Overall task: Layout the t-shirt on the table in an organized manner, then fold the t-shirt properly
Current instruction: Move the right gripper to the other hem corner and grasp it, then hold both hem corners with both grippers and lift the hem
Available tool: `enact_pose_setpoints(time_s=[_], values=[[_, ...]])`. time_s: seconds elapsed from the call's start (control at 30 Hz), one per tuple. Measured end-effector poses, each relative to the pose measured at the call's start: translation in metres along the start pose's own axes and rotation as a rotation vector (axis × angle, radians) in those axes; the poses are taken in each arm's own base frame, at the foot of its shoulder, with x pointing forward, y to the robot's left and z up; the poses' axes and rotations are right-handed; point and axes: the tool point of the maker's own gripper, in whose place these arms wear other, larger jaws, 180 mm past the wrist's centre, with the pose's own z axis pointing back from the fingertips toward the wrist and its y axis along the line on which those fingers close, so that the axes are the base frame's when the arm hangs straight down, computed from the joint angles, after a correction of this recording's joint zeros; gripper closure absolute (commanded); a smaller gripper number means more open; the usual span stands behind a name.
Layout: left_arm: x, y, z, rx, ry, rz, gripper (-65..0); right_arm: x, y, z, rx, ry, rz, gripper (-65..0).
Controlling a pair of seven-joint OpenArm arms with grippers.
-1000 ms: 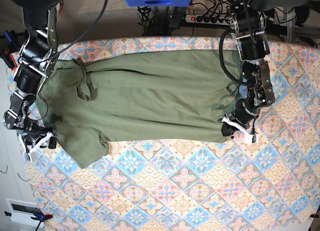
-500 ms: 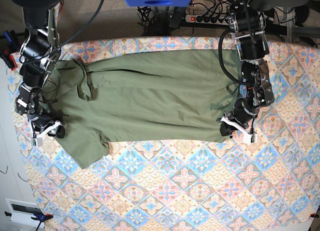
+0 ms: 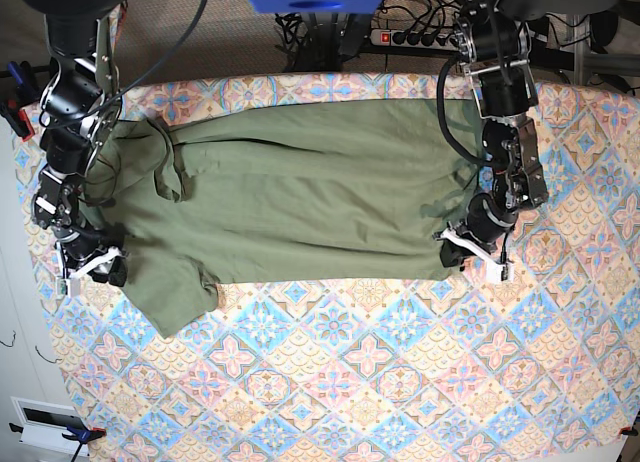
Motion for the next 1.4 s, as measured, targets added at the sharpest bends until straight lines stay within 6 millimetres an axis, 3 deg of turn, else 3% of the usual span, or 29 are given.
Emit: enact_pose_setpoints(time_s=[0.1,0.23,0.53,0.63,0.9,1.03,1.13,1.3,1.4], values=[[0.003,-0.002,0.0,-0.012,-0.012,0.019,0.0,-0.012,-0.012,0.001,-0.058,0.067,0.083,-34.3],[0.012,-0.002,0.004,-0.044,-0.045,0.055,0.0,-0.016,-0.01,0.001,-0.054,0.091,0.132,-41.8],[0.019,0.007,0.009,-0.034,-0.055,0.058,0.0,-0.016,-0.009,0.001,-0.049,0.095,0.142,-39.0],[0.019,0.007,0.009,-0.034,-0.055,0.058,0.0,-0.017,-0.008,0.0,-0.044,0.098,0.143,-35.0],[0.019,0.007,0.009,-0.034,-0.055,0.058,0.0,-0.027,-0.002,0.003,0.002,0.134,0.148,-9.3],[0.02,0.007,0.009,-0.034,-0.056,0.058,0.0,-0.032,-0.004,0.007,0.004,0.11,0.139,-1.1],[0.019,0.007,0.009,-0.034,-0.055,0.059,0.0,-0.025,-0.004,0.008,-0.01,0.136,0.209,-0.3],[0.019,0.007,0.009,-0.034,-0.055,0.059,0.0,-0.007,0.018,0.003,0.015,0.085,0.257,-0.4],[0.02,0.007,0.009,-0.034,-0.056,0.059,0.0,0.001,0.013,0.006,0.005,0.055,0.256,-3.5]])
